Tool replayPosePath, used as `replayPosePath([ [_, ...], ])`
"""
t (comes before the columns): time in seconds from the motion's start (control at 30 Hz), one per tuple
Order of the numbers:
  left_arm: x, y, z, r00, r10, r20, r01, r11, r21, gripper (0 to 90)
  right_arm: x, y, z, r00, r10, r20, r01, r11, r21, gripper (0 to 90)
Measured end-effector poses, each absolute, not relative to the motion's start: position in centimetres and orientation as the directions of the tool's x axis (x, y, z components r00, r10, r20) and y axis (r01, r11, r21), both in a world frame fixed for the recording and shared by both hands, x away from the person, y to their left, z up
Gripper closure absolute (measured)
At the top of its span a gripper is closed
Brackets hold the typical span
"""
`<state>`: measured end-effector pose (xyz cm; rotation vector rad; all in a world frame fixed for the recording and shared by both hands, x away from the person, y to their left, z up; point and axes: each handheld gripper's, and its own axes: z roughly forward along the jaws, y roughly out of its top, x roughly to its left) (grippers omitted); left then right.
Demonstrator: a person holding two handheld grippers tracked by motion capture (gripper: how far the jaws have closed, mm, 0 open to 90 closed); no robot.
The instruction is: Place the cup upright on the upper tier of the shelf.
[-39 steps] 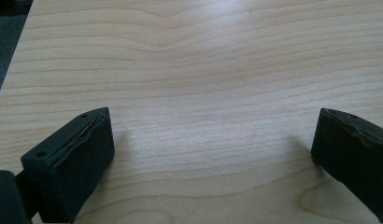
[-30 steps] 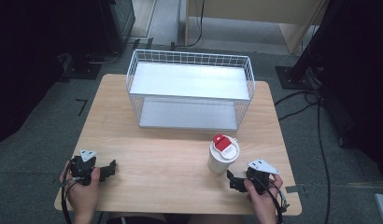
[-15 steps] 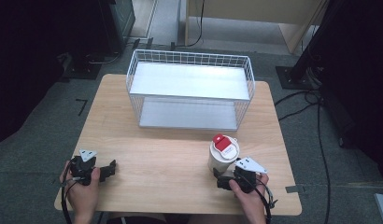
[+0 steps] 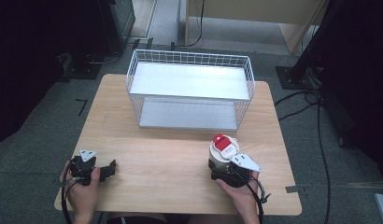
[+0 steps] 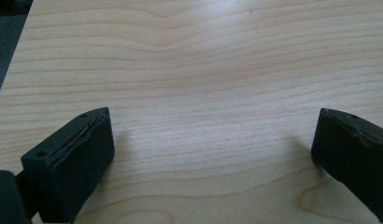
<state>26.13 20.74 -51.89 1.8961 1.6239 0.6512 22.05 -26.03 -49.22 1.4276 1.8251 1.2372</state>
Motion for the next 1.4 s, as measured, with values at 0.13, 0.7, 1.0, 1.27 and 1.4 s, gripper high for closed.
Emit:
replayPosePath([
  [0.13, 26.1, 20.7, -51.9, 0.151, 0.988, 0.008, 0.72, -0.115, 0.685, 0.0, 22.2, -26.0, -49.4, -0.32, 0.935, 0.153, 0.455, 0.009, 0.891, 7.5],
  [0.7, 26.1, 20.7, -51.9, 0.151, 0.988, 0.008, 0.72, -0.116, 0.685, 0.0, 23.2, -25.5, -49.6, -0.316, 0.933, 0.173, 0.4, -0.034, 0.916, 6.5],
  [1.0, 26.1, 20.7, -51.9, 0.151, 0.988, 0.008, 0.72, -0.115, 0.685, 0.0, 22.9, -25.4, -49.4, -0.288, 0.944, 0.158, 0.398, -0.032, 0.917, 7.4],
  [1.27, 26.1, 20.7, -51.9, 0.151, 0.988, 0.008, 0.72, -0.116, 0.685, 0.0, 22.6, -25.3, -48.1, -0.293, 0.942, 0.162, 0.369, -0.045, 0.928, 7.7],
  [1.4, 26.1, 20.7, -51.9, 0.152, 0.988, 0.008, 0.72, -0.116, 0.684, 0.0, 22.7, -25.2, -47.3, -0.3, 0.941, 0.158, 0.351, -0.045, 0.935, 7.8],
])
